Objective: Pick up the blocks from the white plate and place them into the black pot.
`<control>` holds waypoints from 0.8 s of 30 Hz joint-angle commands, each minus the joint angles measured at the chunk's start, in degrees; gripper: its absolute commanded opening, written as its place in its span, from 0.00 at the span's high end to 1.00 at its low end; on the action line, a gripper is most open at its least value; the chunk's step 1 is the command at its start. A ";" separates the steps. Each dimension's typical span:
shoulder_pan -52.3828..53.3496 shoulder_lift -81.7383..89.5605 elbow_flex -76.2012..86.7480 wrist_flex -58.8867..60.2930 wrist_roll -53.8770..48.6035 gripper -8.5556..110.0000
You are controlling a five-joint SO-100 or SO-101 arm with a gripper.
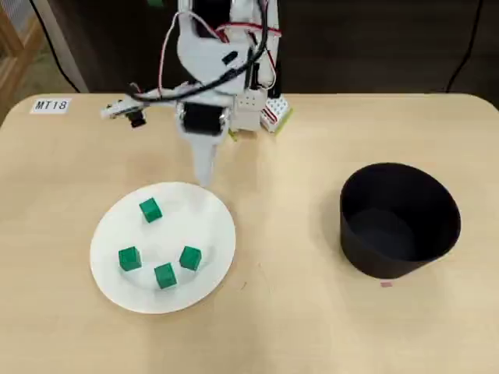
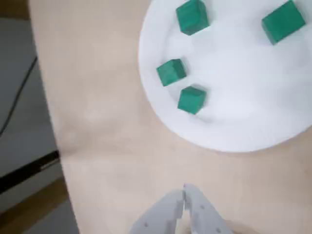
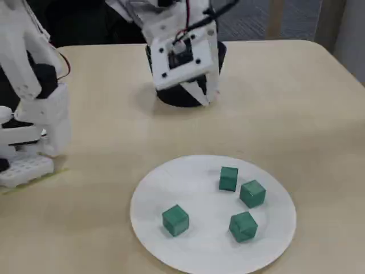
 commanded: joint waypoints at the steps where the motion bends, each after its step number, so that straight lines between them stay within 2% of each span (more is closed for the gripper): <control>1: 2.81 -6.33 -9.76 2.46 3.16 0.95; 7: 6.59 -28.21 -34.63 13.54 -0.09 0.95; 12: 9.84 -34.10 -41.66 14.68 -1.41 0.95; 15: 12.83 -34.01 -41.75 14.85 2.20 0.95; 24: 15.73 -35.51 -37.35 15.12 22.15 0.95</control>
